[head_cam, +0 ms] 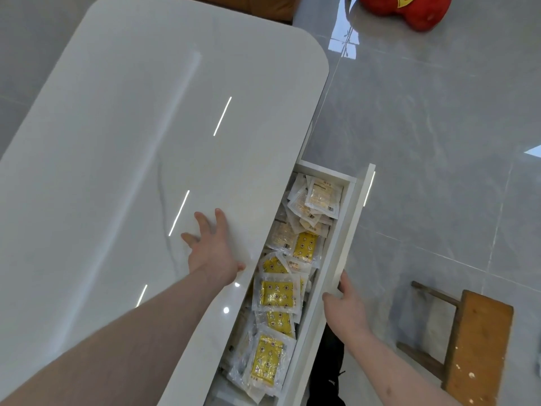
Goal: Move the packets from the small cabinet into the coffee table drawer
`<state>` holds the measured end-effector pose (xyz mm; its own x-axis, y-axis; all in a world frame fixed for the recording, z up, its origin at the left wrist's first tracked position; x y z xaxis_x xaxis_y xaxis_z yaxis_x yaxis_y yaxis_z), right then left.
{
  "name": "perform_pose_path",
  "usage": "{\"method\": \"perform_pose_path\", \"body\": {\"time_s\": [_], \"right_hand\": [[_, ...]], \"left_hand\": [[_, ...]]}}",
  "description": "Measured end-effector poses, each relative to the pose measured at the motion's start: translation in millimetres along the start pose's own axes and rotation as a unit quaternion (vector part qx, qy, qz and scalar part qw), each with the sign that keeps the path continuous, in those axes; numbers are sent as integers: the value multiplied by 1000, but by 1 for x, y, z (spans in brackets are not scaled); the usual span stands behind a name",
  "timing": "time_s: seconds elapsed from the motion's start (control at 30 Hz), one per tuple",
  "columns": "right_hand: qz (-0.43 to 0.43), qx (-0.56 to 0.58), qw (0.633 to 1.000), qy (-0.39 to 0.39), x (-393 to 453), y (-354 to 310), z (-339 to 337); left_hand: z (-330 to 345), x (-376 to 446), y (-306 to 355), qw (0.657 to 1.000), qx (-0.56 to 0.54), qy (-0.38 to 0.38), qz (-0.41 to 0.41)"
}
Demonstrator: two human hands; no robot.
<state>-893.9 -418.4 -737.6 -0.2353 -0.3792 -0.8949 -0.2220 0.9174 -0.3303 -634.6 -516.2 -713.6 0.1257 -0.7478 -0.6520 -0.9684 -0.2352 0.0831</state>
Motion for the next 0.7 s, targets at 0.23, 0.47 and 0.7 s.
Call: {"method": "perform_pose_path", "body": {"time_s": [0.23,0.47,0.7], "right_hand": [[22,15,995,-96,-3,-25,31],[44,74,983,-163,2,-54,77],[116,152,962,-196,-10,-63,107]], "left_hand": [[-2,-2,1,1000,0,-3,0],[-3,-1,1,1000,-1,-6,4],[0,1,-4,1000,-7,-3,8]]}}
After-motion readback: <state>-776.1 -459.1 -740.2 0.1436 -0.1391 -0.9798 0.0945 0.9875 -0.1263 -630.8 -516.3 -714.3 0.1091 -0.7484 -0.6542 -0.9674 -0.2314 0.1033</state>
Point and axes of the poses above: each hand's wrist, its own x-axis towards the middle knuckle, its own z-axis out of the palm, y = z × x, the point moved 4 cm from there along x, towards the middle knuckle, and after that the axes turned 10 degrees about z, right-handed, at the moved point
